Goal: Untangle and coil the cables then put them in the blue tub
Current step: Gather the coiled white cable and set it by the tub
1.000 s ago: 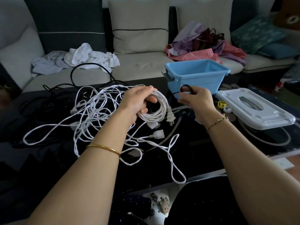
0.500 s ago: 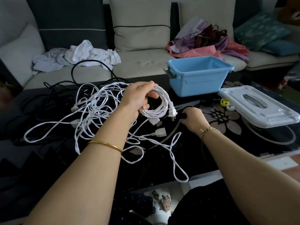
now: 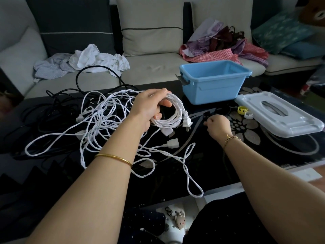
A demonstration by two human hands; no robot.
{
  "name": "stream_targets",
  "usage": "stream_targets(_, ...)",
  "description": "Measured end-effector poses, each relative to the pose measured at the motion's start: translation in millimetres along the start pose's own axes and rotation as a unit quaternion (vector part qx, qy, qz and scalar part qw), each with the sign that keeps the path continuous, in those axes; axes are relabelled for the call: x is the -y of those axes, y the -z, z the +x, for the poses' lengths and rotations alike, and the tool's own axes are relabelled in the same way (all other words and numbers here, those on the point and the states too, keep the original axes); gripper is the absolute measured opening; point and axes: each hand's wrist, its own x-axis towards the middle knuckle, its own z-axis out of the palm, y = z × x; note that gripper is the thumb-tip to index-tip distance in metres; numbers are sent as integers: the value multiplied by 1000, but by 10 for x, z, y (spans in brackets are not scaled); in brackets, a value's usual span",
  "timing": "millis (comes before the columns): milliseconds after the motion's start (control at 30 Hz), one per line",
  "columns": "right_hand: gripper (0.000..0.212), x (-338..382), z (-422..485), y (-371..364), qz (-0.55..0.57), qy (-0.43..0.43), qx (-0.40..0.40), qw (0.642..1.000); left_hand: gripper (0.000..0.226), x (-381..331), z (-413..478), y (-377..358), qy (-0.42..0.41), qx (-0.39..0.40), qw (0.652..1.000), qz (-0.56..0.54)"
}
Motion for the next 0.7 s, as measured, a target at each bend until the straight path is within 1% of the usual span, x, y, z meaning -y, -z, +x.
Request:
stream_targets(67, 24, -88, 23, 93, 21, -16, -25, 999, 18, 2, 0, -4, -1, 1, 1000, 1)
stream_targets(133, 27, -150, 50, 207, 42, -12, -60, 997, 18, 0, -5, -14, -2, 3, 1000, 0)
stream_targets(233, 40, -191, 91, 355, 42, 8, -123, 992, 18, -5, -13, -41, -4, 9, 1000, -1)
stream_targets(267, 42, -191, 100, 381, 49, 9, -137, 989, 18, -5, -15, -50, -4, 10, 1000, 1)
stream_targets(300, 39, -190, 112, 399, 65, 8, -145, 987, 18, -3, -16, -61, -3, 12, 1000, 3)
stream_targets(333, 33, -194, 132, 411, 105, -5, -146, 984, 18, -3, -18, -77, -3, 14, 1000, 6)
stream_targets(367, 26, -179, 142, 425, 169, -27, -139, 975, 19, -2, -19, -86, -3, 16, 1000, 7)
stream_targets(400, 24, -156, 143, 440, 244, -55, -126, 960, 19, -1, -21, -95, -3, 18, 1000, 7)
stream_targets(467, 22, -104, 119, 478, 375, -99, -92, 917, 19, 3, -23, -109, -2, 24, 1000, 8)
stream_targets(500, 22, -79, 102, 491, 423, -113, -75, 896, 19, 5, -24, -113, -1, 27, 1000, 10)
stream_targets(567, 28, -47, 76, 506, 479, -134, -56, 866, 19, 11, -26, -122, -2, 35, 999, 16)
stream_targets(600, 30, -42, 70, 509, 491, -143, -55, 858, 20, 13, -28, -125, -3, 39, 999, 20)
stream_targets(700, 24, -43, 70, 542, 502, -156, -76, 847, 21, 16, -30, -130, -5, 48, 999, 24)
